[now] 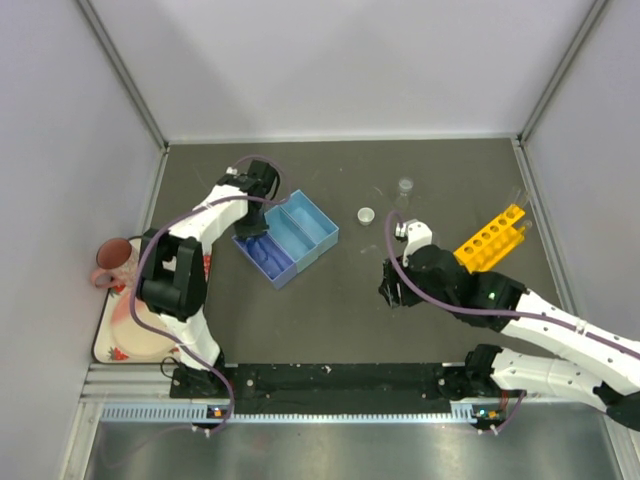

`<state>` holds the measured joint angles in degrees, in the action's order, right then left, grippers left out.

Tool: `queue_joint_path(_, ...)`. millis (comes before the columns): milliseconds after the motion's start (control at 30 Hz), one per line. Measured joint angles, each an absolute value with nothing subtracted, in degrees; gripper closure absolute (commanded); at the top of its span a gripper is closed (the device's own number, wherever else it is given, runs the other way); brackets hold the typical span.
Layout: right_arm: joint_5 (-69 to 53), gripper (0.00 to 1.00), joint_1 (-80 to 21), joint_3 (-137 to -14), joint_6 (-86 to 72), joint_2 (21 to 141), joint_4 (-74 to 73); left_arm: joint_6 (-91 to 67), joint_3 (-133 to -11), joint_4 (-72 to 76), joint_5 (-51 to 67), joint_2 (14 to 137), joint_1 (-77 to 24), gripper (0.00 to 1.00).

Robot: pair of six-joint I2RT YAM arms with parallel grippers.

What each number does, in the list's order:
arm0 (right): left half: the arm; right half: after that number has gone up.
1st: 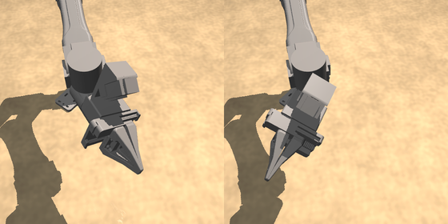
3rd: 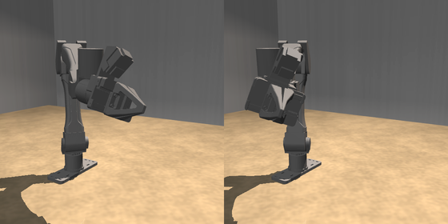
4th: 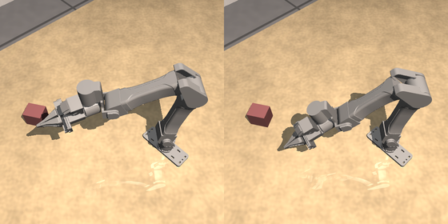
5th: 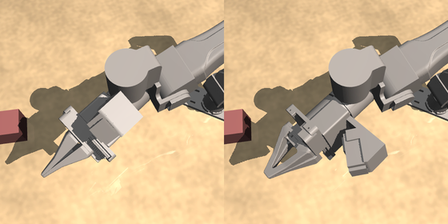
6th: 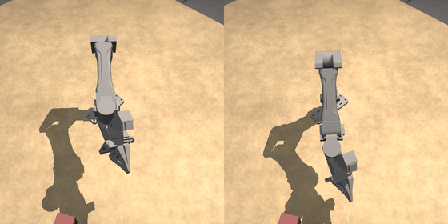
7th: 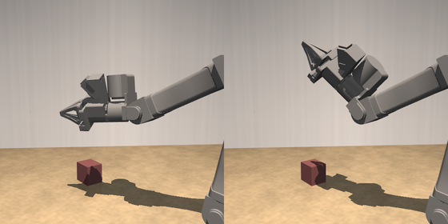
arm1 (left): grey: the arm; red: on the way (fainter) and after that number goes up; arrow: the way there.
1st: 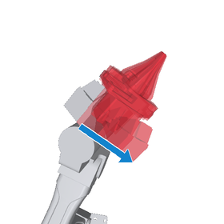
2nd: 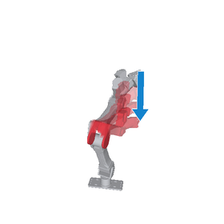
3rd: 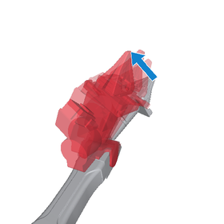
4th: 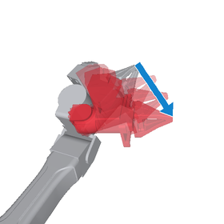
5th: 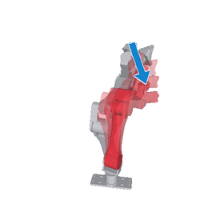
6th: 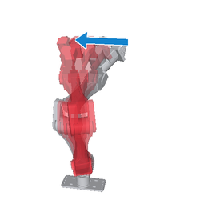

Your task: Organize the chemistry lab equipment

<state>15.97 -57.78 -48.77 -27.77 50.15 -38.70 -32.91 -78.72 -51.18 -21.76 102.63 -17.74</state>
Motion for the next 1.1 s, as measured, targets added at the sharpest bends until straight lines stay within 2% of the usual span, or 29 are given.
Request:
queue_joint_path(100,16.10,0.43,-58.02,-48.77,-27.99,49.87,-38.76,-32.77,-80.38,-52.25,-20.99,101.54,-17.69,0.63)
queue_joint_path(267,18.50,0.43,-58.04,-49.43,-27.94,51.20,-39.22,-32.27,-84.18,-54.22,-18.11,98.26,-17.67,0.55)
queue_joint_path(433,22.92,0.42,-57.14,-53.80,-25.98,60.18,-38.76,-29.80,-85.14,-54.65,-12.03,89.71,-17.67,0.53)
queue_joint_path(533,22.35,0.42,-54.19,-55.22,-24.49,65.14,-36.99,-27.22,-84.88,-54.13,-6.90,83.05,-17.67,0.41)
queue_joint_path(667,19.70,0.42,-46.54,-59.72,-22.52,72.64,-35.48,-24.29,-82.43,-52.66,-0.32,72.23,-17.67,0.33)
queue_joint_path(800,17.34,0.42,-40.12,-70.43,-21.96,84.27,-33.12,-21.21,-77.56,-51.29,5.41,62.41,-17.67,0.24)
queue_joint_path(900,16.03,0.43,-37.82,-76.69,-22.13,90.43,-32.14,-19.18,-72.60,-50.43,8.99,57.25,-17.67,0.02)
queue_joint_path(1100,15.07,0.43,-35.07,-86.74,-23.20,102.21,-30.87,-16.40,-62.96,-49.50,15.00,47.31,-17.67,0.01)
